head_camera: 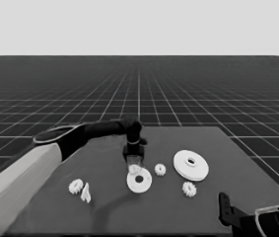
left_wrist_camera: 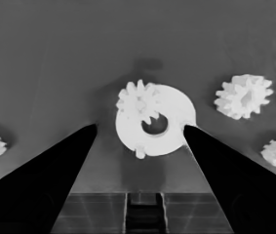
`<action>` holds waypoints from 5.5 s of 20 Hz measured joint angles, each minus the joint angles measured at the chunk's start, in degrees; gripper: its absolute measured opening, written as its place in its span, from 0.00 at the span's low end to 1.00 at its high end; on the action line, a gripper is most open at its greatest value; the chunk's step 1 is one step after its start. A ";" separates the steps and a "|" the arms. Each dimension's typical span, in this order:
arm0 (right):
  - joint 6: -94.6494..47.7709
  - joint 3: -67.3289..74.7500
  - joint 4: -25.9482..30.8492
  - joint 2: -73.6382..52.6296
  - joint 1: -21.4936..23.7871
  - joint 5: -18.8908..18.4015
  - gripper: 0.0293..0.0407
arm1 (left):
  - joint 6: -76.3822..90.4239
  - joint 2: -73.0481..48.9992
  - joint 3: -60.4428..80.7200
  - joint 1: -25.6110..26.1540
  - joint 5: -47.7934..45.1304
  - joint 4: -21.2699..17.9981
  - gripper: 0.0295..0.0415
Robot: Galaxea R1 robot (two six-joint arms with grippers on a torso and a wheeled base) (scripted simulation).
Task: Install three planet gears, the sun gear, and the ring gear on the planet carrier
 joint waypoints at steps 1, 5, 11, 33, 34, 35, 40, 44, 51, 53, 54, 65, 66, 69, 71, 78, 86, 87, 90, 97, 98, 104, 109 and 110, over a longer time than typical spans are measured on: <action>0.00 0.00 0.00 0.00 0.00 0.00 0.81 | -0.08 -0.03 0.14 -0.42 0.15 -0.41 0.75; 0.00 0.00 0.00 0.00 0.00 0.00 0.81 | -0.13 -0.06 0.25 -0.91 0.33 -0.93 0.75; 0.00 0.00 0.00 0.00 0.00 0.00 0.81 | 6.87 -46.81 39.61 0.67 -1.52 0.16 0.75; 0.00 0.00 0.00 0.00 0.00 0.00 0.81 | 13.26 -45.69 30.51 13.13 -10.13 9.69 0.14; 0.00 0.00 0.00 0.00 0.00 0.00 0.81 | 13.26 -45.69 30.51 13.13 -10.13 9.69 0.14; 0.00 0.00 0.00 0.00 0.00 0.00 0.81 | 13.26 -45.69 30.51 13.13 -10.13 9.69 0.14; 0.00 0.00 0.00 0.00 0.00 0.00 0.81 | 11.16 -49.31 37.98 2.35 -3.20 1.23 0.14; 0.00 0.00 0.00 0.00 0.00 0.00 0.81 | 11.12 -49.46 38.26 0.92 -2.43 -0.02 0.14; 0.00 0.00 0.00 0.00 0.00 0.00 0.81 | -20.16 -10.29 30.70 0.84 3.51 1.68 0.14; 0.00 0.00 0.00 0.00 0.00 0.00 0.81 | -19.59 -7.70 27.63 0.86 3.41 1.60 0.14; 0.00 0.00 0.00 0.00 0.00 0.00 0.81 | -19.43 -7.16 26.92 0.87 3.38 1.59 0.14; 0.00 0.00 0.00 0.00 0.00 0.00 0.81 | -15.18 -5.36 20.34 10.55 1.52 11.13 0.14; 0.00 0.00 0.00 0.00 0.00 0.00 0.81 | -15.16 -5.36 20.31 10.58 1.50 11.16 0.14; 0.00 0.00 0.00 0.00 0.00 0.00 0.81 | -15.14 -5.35 20.28 10.61 1.48 11.20 0.71; 0.00 0.00 0.00 0.00 0.00 0.00 0.81 | -15.14 -5.35 20.28 10.62 1.48 11.21 0.74; 0.00 0.00 0.00 0.00 0.00 0.00 0.81 | -18.26 -6.29 24.72 4.57 3.15 5.21 0.75; 0.00 0.00 0.00 0.00 0.00 0.00 0.81 | -19.17 -6.43 25.86 0.93 3.34 1.62 0.75; 0.00 0.00 0.00 0.00 0.00 0.00 0.81 | 8.54 -21.71 47.14 -5.15 -17.18 4.42 0.94; 0.00 0.00 0.00 0.00 0.00 0.00 0.81 | 70.91 -64.37 75.23 -16.60 -41.36 7.69 0.82; 27.71 -11.82 15.27 19.52 17.46 -22.11 0.93 | 88.36 -74.47 82.40 -19.29 -47.40 8.49 0.75; 44.37 -30.53 23.11 38.93 22.17 -23.67 0.88 | 88.54 -74.56 82.47 -19.32 -47.46 8.49 0.75; 46.66 -72.49 30.86 59.33 21.75 -18.52 0.81 | 88.78 -74.69 82.57 -19.36 -47.54 8.51 0.75; 43.01 -81.27 24.09 62.62 13.14 -13.77 0.81 | 88.79 -74.69 82.57 -19.37 -47.55 8.51 0.75; 42.45 -82.48 23.49 63.06 12.29 -13.14 0.81 | 88.79 -74.69 82.57 -19.37 -47.55 8.51 0.75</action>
